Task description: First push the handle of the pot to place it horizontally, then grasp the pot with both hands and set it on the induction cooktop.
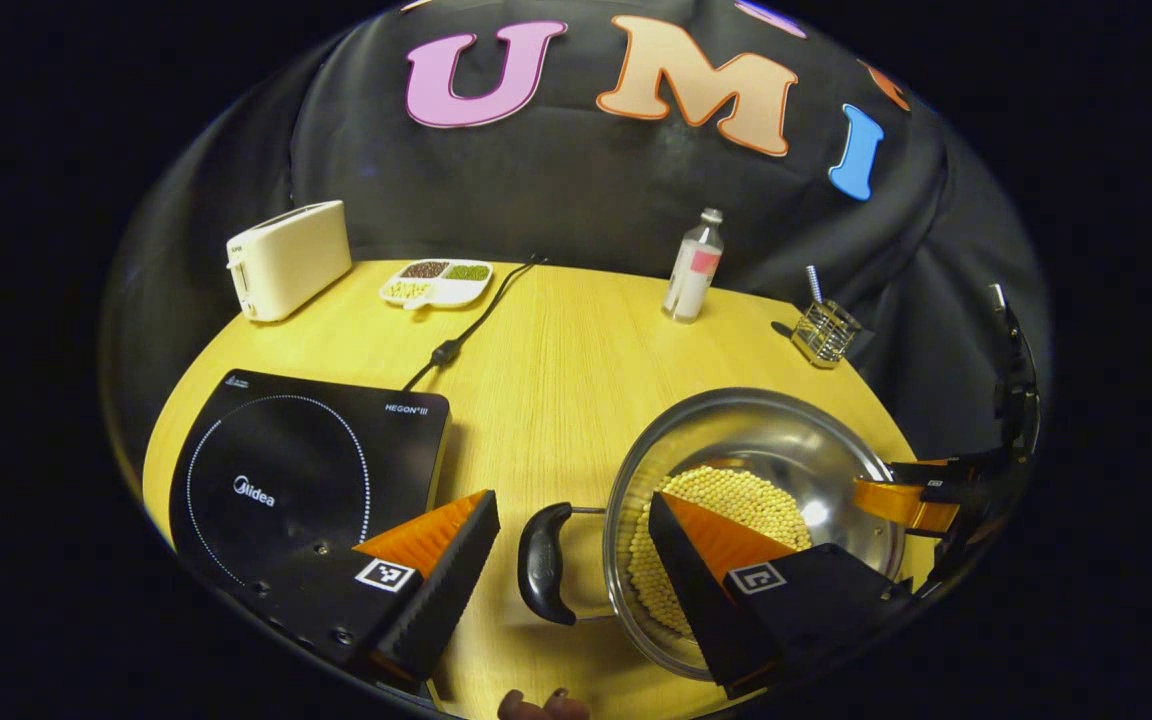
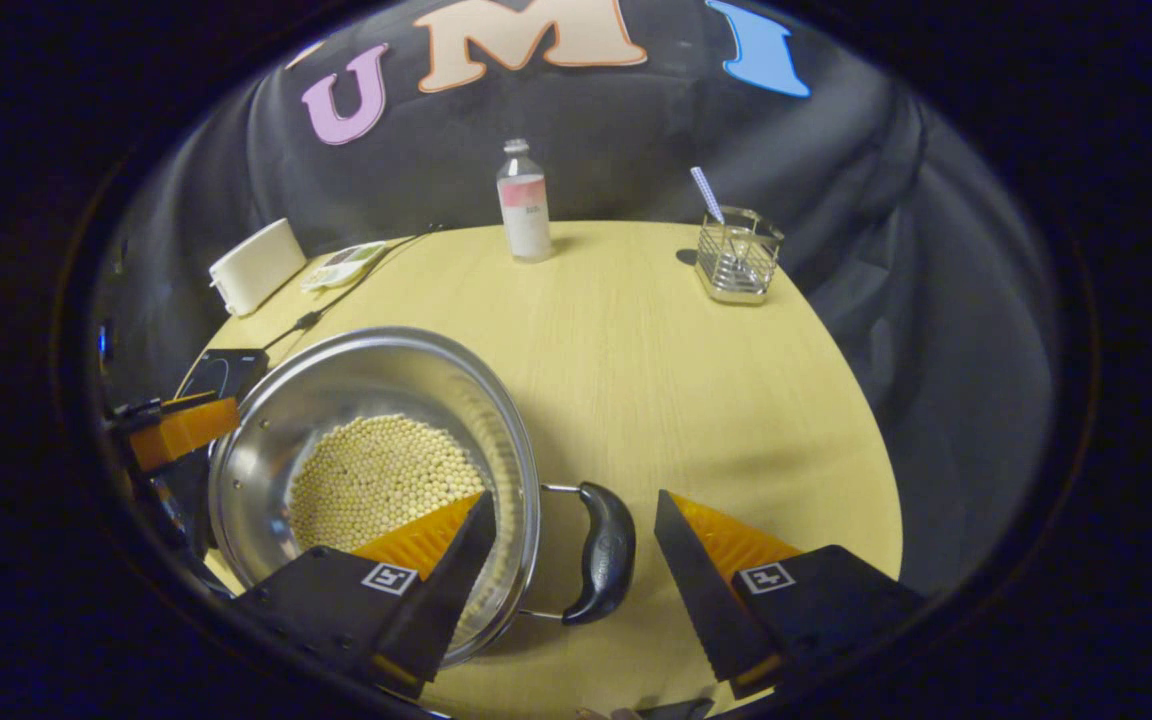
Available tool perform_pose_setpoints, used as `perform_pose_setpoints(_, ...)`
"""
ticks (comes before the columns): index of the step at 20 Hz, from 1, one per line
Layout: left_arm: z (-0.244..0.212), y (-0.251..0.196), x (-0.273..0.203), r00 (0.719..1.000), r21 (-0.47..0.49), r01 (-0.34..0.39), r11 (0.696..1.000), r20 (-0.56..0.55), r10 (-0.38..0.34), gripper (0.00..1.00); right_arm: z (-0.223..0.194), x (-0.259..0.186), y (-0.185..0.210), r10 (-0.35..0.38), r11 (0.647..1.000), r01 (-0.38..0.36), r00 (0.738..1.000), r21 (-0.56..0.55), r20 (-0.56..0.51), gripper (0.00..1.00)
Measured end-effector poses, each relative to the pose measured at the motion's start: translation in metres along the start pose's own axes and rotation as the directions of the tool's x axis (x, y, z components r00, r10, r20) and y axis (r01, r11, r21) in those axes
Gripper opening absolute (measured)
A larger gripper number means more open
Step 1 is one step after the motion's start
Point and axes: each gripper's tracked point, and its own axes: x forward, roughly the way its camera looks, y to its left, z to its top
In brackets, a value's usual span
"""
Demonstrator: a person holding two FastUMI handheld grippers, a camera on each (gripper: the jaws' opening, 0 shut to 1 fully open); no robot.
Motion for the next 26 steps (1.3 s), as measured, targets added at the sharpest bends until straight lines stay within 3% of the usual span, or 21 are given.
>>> perform_pose_setpoints(6, -0.021, -0.002, 0.011, 0.997, -0.053, 0.014, 0.998, -0.075, -0.018, 0.99, -0.008, 0.010, -0.001, 0.003, 1.000, -0.002, 0.999, 0.017, -0.032, 1.00)
perform_pose_setpoints(10, -0.023, 0.004, 0.011, 0.997, -0.022, -0.011, 1.000, -0.078, 0.010, 0.97, -0.015, 0.014, 0.004, 0.016, 1.000, -0.015, 0.998, 0.020, -0.058, 0.98)
perform_pose_setpoints(11, -0.024, 0.004, 0.011, 0.997, -0.018, -0.011, 1.000, -0.081, 0.010, 0.97, -0.017, 0.014, 0.004, 0.021, 1.000, -0.020, 0.998, 0.023, -0.064, 0.89)
perform_pose_setpoints(12, -0.024, 0.003, 0.011, 0.997, -0.019, -0.009, 1.000, -0.078, 0.007, 0.93, -0.018, 0.015, 0.004, 0.025, 0.999, -0.023, 0.997, 0.028, -0.069, 0.90)
perform_pose_setpoints(13, -0.024, 0.001, 0.011, 0.997, -0.024, -0.002, 1.000, -0.079, 0.000, 0.94, -0.018, 0.015, 0.003, 0.024, 0.999, -0.021, 0.997, 0.030, -0.072, 0.78)
perform_pose_setpoints(14, -0.025, 0.001, 0.012, 0.997, -0.025, -0.002, 1.000, -0.083, 0.000, 0.82, -0.019, 0.015, 0.004, 0.026, 0.999, -0.024, 0.997, 0.036, -0.073, 0.75)
perform_pose_setpoints(15, -0.027, 0.001, 0.012, 0.996, -0.026, -0.004, 1.000, -0.091, 0.002, 0.86, -0.019, 0.016, 0.004, 0.026, 0.999, -0.023, 0.997, 0.039, -0.075, 0.75)
perform_pose_setpoints(16, -0.029, 0.000, 0.012, 0.995, -0.031, -0.005, 1.000, -0.097, 0.002, 0.77, -0.021, 0.016, 0.003, 0.022, 0.999, -0.019, 0.997, 0.039, -0.079, 0.75)
perform_pose_setpoints(18, -0.029, -0.001, 0.012, 0.995, -0.035, -0.005, 0.999, -0.099, 0.002, 0.71, -0.020, 0.015, 0.005, 0.033, 0.998, -0.029, 0.996, 0.055, -0.081, 0.72)
perform_pose_setpoints(26, -0.029, -0.002, 0.012, 0.994, -0.017, 0.013, 1.000, -0.105, -0.015, 0.67, -0.018, 0.015, 0.007, 0.047, 0.997, -0.042, 0.996, 0.066, -0.081, 0.60)
